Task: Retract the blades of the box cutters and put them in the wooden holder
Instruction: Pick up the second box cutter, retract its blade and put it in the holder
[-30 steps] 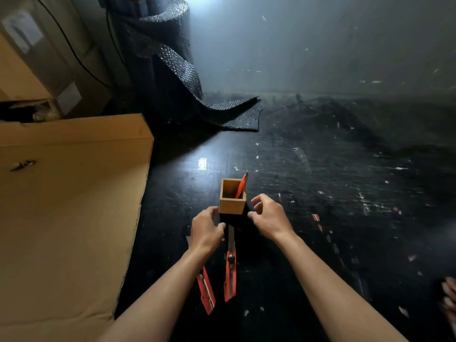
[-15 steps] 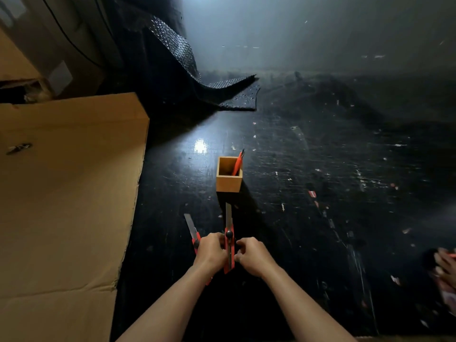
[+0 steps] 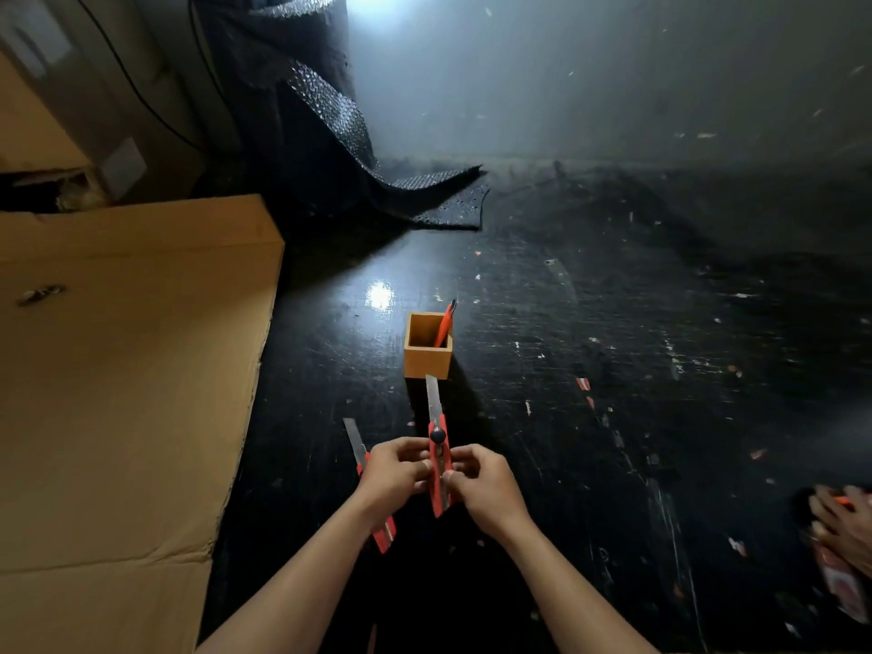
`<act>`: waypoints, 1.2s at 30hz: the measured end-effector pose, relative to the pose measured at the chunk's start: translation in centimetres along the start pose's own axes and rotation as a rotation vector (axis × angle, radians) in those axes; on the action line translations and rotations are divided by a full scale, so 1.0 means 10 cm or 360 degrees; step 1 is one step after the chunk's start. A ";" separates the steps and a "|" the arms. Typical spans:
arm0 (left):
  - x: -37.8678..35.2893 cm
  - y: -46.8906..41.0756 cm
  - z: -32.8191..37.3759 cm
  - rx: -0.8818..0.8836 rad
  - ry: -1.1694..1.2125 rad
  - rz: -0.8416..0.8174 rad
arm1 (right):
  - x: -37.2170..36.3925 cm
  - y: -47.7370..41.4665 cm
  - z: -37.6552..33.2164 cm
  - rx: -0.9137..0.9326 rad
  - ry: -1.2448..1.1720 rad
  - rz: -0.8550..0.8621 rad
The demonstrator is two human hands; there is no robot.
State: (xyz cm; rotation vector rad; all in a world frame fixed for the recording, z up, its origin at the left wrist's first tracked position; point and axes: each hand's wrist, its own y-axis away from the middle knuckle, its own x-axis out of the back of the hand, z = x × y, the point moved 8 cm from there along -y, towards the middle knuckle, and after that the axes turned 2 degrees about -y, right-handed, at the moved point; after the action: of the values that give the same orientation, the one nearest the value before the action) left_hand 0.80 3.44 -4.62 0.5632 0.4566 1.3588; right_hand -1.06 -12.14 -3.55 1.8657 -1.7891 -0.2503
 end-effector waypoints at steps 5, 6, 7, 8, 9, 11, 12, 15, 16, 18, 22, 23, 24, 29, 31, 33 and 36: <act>0.05 0.17 0.62 -0.0284 0.0053 -0.0019 | 0.14 -0.04 -0.51 0.0264 -0.0163 0.0071; 0.06 0.20 0.76 -0.0335 0.0069 -0.0011 | 0.17 -0.05 -0.64 0.0316 -0.0188 0.0080; 0.08 0.22 0.90 -0.0386 0.0084 -0.0003 | 0.20 -0.06 -0.78 0.0367 -0.0212 0.0085; 0.09 0.25 1.05 -0.0433 0.0103 -0.0002 | 0.24 -0.07 -0.93 0.0418 -0.0235 0.0084; 0.11 0.27 1.21 -0.0481 0.0123 -0.0009 | 0.28 -0.08 -1.08 0.0465 -0.0256 0.0076; 0.14 0.33 1.54 -0.0572 0.0153 -0.0018 | 0.37 -0.09 -1.40 0.0558 -0.0282 0.0055; 0.15 0.36 1.70 -0.0614 0.0152 -0.0023 | 0.41 -0.08 -1.56 0.0606 -0.0284 0.0047; 0.18 0.46 2.16 -0.0749 0.0153 -0.0047 | 0.56 0.00 -2.06 0.0761 -0.0260 0.0036; 0.19 0.51 2.31 -0.0799 0.0147 -0.0056 | 0.61 0.03 -2.21 0.0816 -0.0251 0.0037; 0.20 0.63 2.58 -0.0903 0.0129 -0.0067 | 0.70 0.12 -2.51 0.0953 -0.0218 0.0059; 0.21 0.82 2.97 -0.1057 0.0081 -0.0057 | 0.89 0.24 -3.01 0.1133 -0.0109 0.0215; 0.21 0.85 3.03 -0.1087 0.0062 -0.0048 | 0.93 0.26 -3.12 0.1160 -0.0091 0.0252; 0.21 0.87 3.09 -0.1113 0.0045 -0.0040 | 0.97 0.28 -3.22 0.1189 -0.0074 0.0277; 0.21 1.01 3.31 -0.1200 0.0034 -0.0025 | 1.07 0.39 -3.60 0.1318 0.0127 0.0357; 0.21 1.06 3.38 -0.1228 0.0043 -0.0030 | 1.08 0.45 -3.67 0.1376 0.0165 0.0351; 0.20 1.10 3.43 -0.1241 0.0054 -0.0055 | 1.07 0.51 -3.72 0.1404 0.0179 0.0346; 0.21 1.13 3.46 -0.1248 0.0061 -0.0054 | 1.08 0.56 -3.75 0.1419 0.0158 0.0349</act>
State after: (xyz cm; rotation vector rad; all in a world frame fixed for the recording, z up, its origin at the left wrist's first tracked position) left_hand 13.46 2.90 29.56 -0.1172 -0.0572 1.3879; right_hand 13.32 -13.09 33.09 2.1239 -2.2024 0.8373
